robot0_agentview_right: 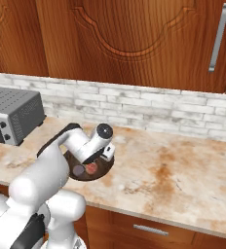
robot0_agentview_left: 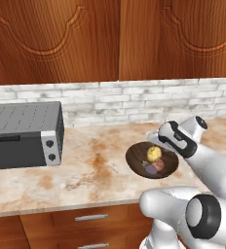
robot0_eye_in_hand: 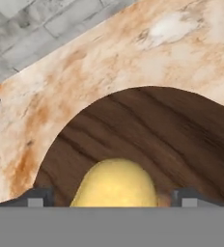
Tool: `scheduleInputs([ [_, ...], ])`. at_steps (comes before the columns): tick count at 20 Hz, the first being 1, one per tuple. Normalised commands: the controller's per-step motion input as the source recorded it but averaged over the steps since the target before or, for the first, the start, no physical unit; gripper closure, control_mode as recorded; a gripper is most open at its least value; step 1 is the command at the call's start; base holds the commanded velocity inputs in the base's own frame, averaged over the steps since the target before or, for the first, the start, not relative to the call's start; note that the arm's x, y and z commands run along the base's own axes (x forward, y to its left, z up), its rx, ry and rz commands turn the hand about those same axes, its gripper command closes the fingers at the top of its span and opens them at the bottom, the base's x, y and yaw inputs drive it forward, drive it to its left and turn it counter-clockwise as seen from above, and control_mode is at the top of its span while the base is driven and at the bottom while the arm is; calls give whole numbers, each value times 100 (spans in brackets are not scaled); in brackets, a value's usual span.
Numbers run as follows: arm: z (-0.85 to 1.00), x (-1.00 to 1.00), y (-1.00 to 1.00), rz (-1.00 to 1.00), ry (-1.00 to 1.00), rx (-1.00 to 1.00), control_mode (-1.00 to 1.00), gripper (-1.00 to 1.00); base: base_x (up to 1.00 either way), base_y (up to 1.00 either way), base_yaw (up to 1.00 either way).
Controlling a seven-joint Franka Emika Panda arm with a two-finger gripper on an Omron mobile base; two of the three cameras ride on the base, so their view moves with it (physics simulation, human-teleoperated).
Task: Take the peach, potato, and eggplant from the freezer and place them in the bowl on the counter.
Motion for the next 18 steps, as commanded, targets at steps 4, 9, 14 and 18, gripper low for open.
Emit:
scheduleInputs([
  [4, 32, -59, 1, 1, -25, 0, -100, -100, 0, 0, 0],
  [9, 62, -80, 0, 0, -17, 0, -100, -100, 0, 0, 0],
  [14, 51, -68, 3, 0, -11, 0, -100, -100, 0, 0, 0],
  [18, 56, -76, 9, 0, -22, 0, -100, -100, 0, 0, 0],
])
